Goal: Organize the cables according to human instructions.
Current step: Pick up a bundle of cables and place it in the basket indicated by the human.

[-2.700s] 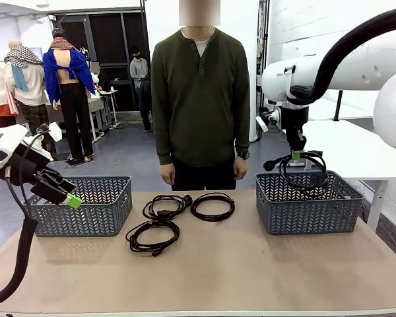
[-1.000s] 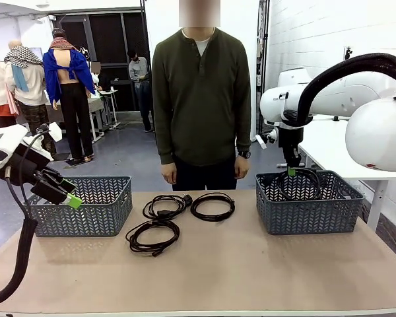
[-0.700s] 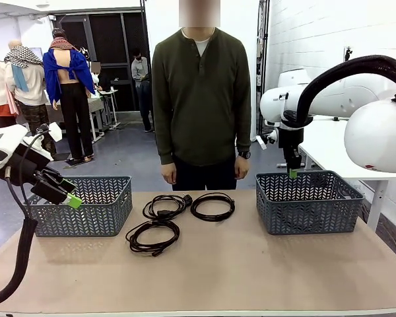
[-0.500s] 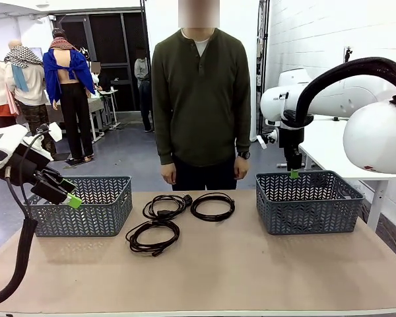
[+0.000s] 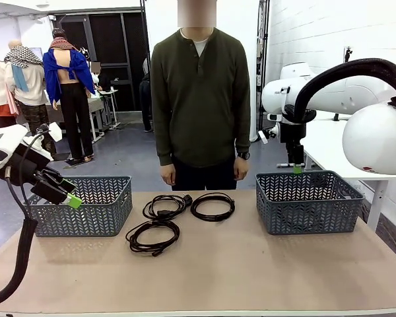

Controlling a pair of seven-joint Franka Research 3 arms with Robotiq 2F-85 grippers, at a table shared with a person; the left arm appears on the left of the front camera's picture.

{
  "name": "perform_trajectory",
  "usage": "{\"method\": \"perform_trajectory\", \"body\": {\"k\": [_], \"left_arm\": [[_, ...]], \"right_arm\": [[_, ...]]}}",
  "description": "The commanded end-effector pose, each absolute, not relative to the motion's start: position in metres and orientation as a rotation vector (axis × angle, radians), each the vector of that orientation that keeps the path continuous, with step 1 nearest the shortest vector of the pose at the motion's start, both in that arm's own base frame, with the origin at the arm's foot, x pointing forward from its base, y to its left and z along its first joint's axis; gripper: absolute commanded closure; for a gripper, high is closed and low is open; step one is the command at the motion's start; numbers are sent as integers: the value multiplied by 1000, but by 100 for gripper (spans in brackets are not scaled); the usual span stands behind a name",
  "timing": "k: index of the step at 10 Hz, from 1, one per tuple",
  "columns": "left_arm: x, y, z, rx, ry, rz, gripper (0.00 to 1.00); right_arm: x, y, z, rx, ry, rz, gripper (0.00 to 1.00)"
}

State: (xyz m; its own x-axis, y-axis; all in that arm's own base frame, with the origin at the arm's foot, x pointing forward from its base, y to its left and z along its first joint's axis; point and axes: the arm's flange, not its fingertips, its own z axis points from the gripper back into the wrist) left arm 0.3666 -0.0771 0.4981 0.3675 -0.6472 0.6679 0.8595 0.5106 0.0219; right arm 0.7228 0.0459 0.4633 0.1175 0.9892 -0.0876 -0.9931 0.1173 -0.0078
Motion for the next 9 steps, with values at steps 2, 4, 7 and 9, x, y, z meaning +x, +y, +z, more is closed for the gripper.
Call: {"method": "perform_trajectory", "body": {"k": [2, 4, 7, 9], "left_arm": [[369, -74, 497, -376, -687, -1011, 0], [369, -74, 497, -376, -687, -1011, 0], [369, -74, 497, -376, -687, -1011, 0], [369, -74, 497, -376, -687, -1011, 0]], "right_arm": [[723, 46, 463, -70, 66, 1452, 0], [723, 46, 463, -70, 66, 1452, 0], [723, 46, 463, -71, 65, 1436, 0], [696, 53, 486, -51, 73, 1342, 0]]}}
